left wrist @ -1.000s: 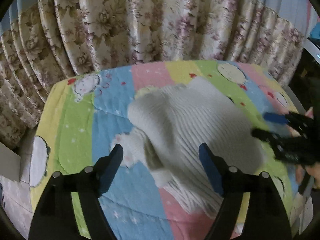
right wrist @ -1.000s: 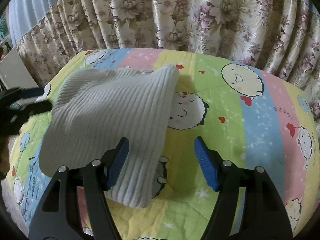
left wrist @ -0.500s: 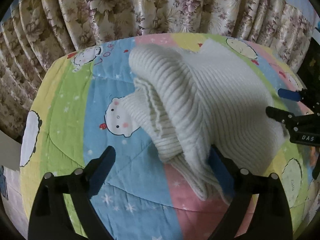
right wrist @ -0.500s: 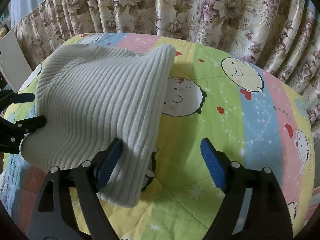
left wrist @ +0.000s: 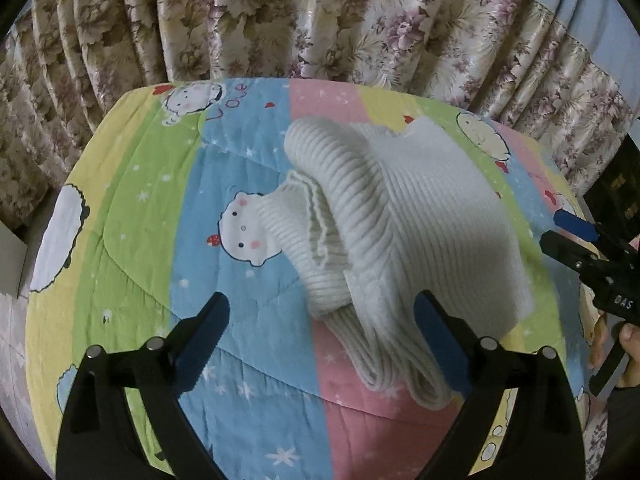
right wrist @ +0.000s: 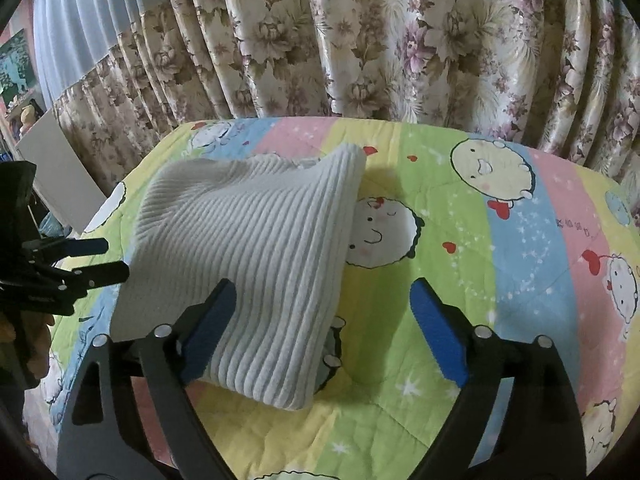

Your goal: Fold small clothes

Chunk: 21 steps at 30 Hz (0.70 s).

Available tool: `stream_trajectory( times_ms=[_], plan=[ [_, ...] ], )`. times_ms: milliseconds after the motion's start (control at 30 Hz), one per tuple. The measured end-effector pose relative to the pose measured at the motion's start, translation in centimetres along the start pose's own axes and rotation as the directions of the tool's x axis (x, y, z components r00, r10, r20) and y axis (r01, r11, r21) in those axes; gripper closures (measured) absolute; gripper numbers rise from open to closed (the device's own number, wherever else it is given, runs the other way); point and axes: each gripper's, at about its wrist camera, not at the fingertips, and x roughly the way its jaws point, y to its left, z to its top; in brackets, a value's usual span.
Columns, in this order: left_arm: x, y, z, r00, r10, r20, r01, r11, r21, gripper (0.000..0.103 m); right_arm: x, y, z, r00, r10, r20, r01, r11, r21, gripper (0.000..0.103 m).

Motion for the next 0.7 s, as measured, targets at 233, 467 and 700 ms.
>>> stream_trajectory(
  times_ms=[233, 467, 700],
  plan=[
    [-0.2, -0.9, -0.5, 1.000, 0.012, 0.003, -0.012, 1.000, 0.015, 0.009, 0.4, 0.9, 0.1, 1.000, 0.006, 0.004, -0.005, 1.000, -0.023, 0.007],
    [0.6, -1.8, -0.6, 1.000, -0.006, 0.005, 0.006, 1.000, 0.030, 0.006, 0.9, 1.0, 0.4, 1.000, 0.007, 0.013, -0.007, 1.000, 0.002, 0.003],
    [2.6, -1.8, -1.1, 1.000, -0.024, -0.014, 0.024, 1.000, 0.020, 0.006, 1.4, 0.8, 0.8, 1.000, -0.022, 0.021, 0.022, 1.000, -0.004, 0.003]
  ],
)
